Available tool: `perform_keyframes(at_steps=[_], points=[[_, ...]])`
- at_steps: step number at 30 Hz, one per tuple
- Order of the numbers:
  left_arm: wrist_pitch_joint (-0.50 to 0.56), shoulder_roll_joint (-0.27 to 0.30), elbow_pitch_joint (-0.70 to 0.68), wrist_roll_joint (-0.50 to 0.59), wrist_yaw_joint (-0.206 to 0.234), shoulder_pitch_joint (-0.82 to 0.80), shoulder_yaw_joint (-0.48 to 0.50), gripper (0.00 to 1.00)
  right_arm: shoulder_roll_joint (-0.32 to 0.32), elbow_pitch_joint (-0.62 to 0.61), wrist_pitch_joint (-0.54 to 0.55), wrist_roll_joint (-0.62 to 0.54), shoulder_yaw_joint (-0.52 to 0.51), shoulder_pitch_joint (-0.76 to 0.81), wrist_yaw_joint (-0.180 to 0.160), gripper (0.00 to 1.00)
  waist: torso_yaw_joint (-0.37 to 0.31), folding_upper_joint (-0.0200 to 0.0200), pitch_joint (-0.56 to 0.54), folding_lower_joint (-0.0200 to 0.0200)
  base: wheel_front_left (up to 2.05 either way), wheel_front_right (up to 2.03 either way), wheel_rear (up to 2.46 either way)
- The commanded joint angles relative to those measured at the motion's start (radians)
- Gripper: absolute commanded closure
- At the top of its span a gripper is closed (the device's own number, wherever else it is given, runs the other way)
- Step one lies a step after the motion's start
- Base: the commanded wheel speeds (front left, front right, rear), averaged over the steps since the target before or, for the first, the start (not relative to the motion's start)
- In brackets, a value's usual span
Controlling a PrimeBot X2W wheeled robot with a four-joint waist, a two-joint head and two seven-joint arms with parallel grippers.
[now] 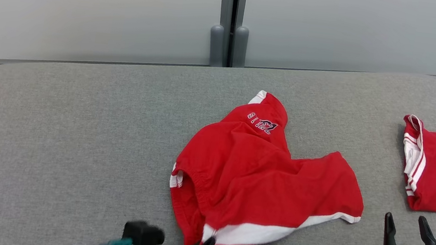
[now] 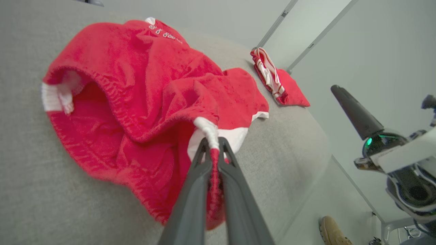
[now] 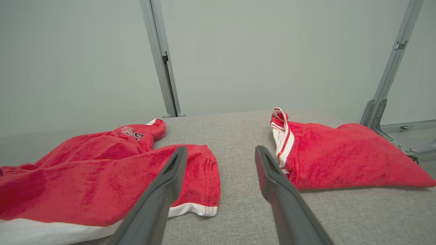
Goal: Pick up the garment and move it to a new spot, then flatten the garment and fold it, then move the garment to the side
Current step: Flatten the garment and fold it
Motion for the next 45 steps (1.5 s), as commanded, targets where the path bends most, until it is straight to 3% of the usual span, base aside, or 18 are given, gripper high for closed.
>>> perform_keyframes(at_steps=[1, 6, 8, 10, 11, 12, 17, 23, 26, 29, 32, 37, 41, 45], points=[[-0.006, 0.018, 0.003, -0.008, -0.002, 0.014, 0.007, 1.00, -0.006, 0.000, 0.000, -0.002, -0.008, 0.007, 0.000, 0.00, 0.009, -0.0001, -0.006, 0.0000, 0.00, 0.00, 0.00], [-0.063, 0.100, 0.030, -0.002, -0.045, 0.130, -0.001, 0.97, -0.008, -0.002, 0.000, -0.020, -0.031, 0.037, 0.000, 0.00, 0.055, -0.0001, -0.019, 0.0000, 0.00, 0.00, 0.00], [-0.103, 0.109, 0.057, -0.009, -0.051, 0.146, 0.018, 0.60, -0.012, -0.001, 0.000, -0.021, -0.034, 0.042, 0.000, 0.00, 0.074, -0.0001, -0.026, 0.0000, 0.00, 0.00, 0.00], [-0.125, 0.097, 0.078, -0.029, -0.069, 0.150, 0.020, 0.49, -0.016, 0.003, 0.000, -0.022, -0.029, 0.047, 0.000, 0.00, 0.090, -0.0001, -0.035, 0.0000, 0.00, 0.00, 0.00], [-0.138, 0.090, 0.083, -0.039, -0.076, 0.151, 0.025, 0.14, -0.017, 0.005, 0.000, -0.022, -0.026, 0.049, 0.000, 0.00, 0.096, -0.0001, -0.041, 0.0000, 0.00, 0.00, 0.00], [-0.140, 0.084, 0.086, -0.056, -0.083, 0.154, 0.025, 0.00, -0.019, 0.005, 0.000, -0.022, -0.021, 0.051, 0.000, 0.00, 0.100, -0.0001, -0.045, 0.0000, 0.00, 0.00, 0.00], [-0.186, 0.090, 0.066, -0.091, -0.098, 0.172, 0.042, 0.00, -0.028, 0.001, 0.000, -0.025, -0.009, 0.055, 0.000, 0.00, 0.110, -0.0001, -0.069, 0.0000, 0.00, 0.00, 0.00], [-0.299, 0.104, 0.005, 0.011, 0.009, 0.205, 0.174, 0.00, -0.047, -0.050, 0.000, -0.040, -0.009, 0.071, 0.000, 0.00, 0.112, -0.0001, -0.092, 0.0000, 0.00, 0.00, 0.00], [-0.306, 0.089, -0.031, 0.136, 0.077, 0.221, 0.272, 0.00, -0.056, -0.070, 0.000, -0.047, -0.008, 0.085, 0.000, 0.00, 0.115, -0.0001, -0.102, 0.0000, 0.00, 0.00, 0.00], [-0.306, 0.041, -0.065, 0.257, 0.110, 0.255, 0.379, 0.00, -0.060, -0.080, 0.000, -0.059, -0.017, 0.100, 0.000, 0.00, 0.119, -0.0001, -0.111, 0.0000, 0.00, 0.00, 0.00], [-0.306, -0.018, -0.082, 0.353, 0.085, 0.290, 0.472, 0.00, -0.047, -0.089, 0.000, -0.071, -0.032, 0.112, 0.000, 0.00, 0.118, -0.0001, -0.120, 0.0000, 0.00, 0.00, 0.00], [-0.306, -0.090, -0.050, 0.451, -0.006, 0.339, 0.579, 0.00, -0.029, -0.069, 0.000, -0.082, -0.030, 0.125, 0.000, 0.00, 0.110, -0.0001, -0.124, 0.0000, 0.00, 0.00, 0.00], [-0.306, -0.118, -0.038, 0.493, -0.055, 0.338, 0.631, 0.00, -0.018, -0.064, 0.000, -0.081, -0.027, 0.122, 0.000, 0.00, 0.110, -0.0001, -0.119, 0.0000, 0.00, 0.00, 0.00], [-0.306, -0.130, -0.038, 0.519, -0.075, 0.327, 0.647, 0.00, -0.017, -0.061, 0.000, -0.073, -0.016, 0.113, 0.000, 0.00, 0.111, -0.0001, -0.114, 0.0000, 0.00, 0.00, 0.00]])
